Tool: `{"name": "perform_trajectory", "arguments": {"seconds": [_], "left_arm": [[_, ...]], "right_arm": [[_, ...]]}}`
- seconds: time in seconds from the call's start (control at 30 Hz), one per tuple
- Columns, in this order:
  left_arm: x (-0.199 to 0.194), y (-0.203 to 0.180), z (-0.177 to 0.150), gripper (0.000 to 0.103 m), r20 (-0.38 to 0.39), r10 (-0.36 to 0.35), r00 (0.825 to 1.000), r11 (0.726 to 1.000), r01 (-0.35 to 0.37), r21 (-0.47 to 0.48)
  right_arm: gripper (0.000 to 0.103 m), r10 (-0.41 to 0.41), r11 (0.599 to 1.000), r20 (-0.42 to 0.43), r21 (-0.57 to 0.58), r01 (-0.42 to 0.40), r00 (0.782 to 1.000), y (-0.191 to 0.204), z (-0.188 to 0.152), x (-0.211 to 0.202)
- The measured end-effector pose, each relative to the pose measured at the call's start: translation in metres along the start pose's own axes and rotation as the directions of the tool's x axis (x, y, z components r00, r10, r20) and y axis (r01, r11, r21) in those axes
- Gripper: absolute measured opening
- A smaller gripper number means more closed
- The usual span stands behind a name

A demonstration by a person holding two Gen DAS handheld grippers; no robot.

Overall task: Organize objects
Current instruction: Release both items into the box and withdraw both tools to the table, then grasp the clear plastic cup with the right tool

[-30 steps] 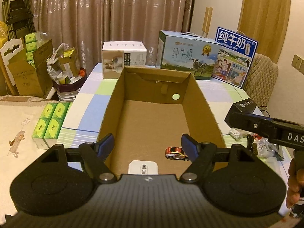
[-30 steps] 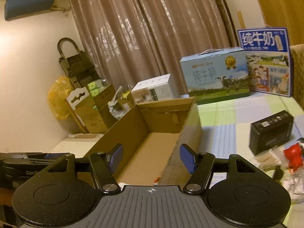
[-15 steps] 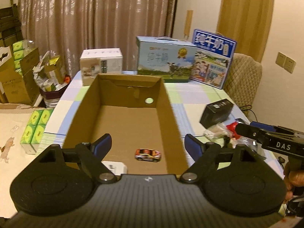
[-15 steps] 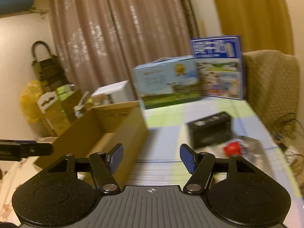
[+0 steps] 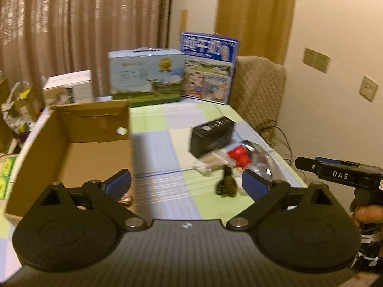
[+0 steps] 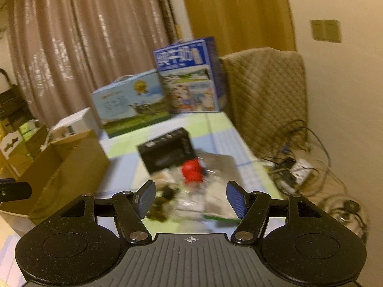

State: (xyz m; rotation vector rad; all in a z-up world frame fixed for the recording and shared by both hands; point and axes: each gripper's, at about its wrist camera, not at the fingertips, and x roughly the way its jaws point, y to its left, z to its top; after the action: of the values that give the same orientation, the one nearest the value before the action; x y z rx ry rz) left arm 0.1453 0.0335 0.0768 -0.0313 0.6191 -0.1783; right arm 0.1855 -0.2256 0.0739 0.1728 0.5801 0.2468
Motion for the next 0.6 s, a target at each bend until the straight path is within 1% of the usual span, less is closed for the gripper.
{"name": "perform_trajectory", "arguments": {"seconds": [0.13, 0.27, 0.43, 0.6], "left_arm": [[0.02, -0.02, -0.007, 0.102, -0.027, -0.02, 0.999, 0.999, 0.021, 0.027], [0.045, -0.031, -0.018, 0.102, -0.064, -0.019, 0.998, 0.999, 0.022, 0.047], [0.077, -0.041, -0.03, 0.102, -0.102, -0.011, 0.995, 0.995, 0.021, 0.097], [0.104, -0.041, -0.028, 0.102, -0.121, -0.008, 0.993, 0.993, 0.022, 0.117]], "right_arm": [[0.063, -0.05, 0.999, -0.041, -0.006, 0.05, 0.998, -0.016, -0.011, 0.0], [0.063, -0.049, 0.999, -0.09, -0.023, 0.047, 0.995, -0.021, -0.024, 0.006], [0.063, -0.013, 0.998, -0.15, -0.063, 0.004, 0.989, -0.009, -0.035, 0.027], [0.063, 0.018, 0.995, -0.224, -0.096, -0.04, 0.974, 0.012, -0.047, 0.053]]}}
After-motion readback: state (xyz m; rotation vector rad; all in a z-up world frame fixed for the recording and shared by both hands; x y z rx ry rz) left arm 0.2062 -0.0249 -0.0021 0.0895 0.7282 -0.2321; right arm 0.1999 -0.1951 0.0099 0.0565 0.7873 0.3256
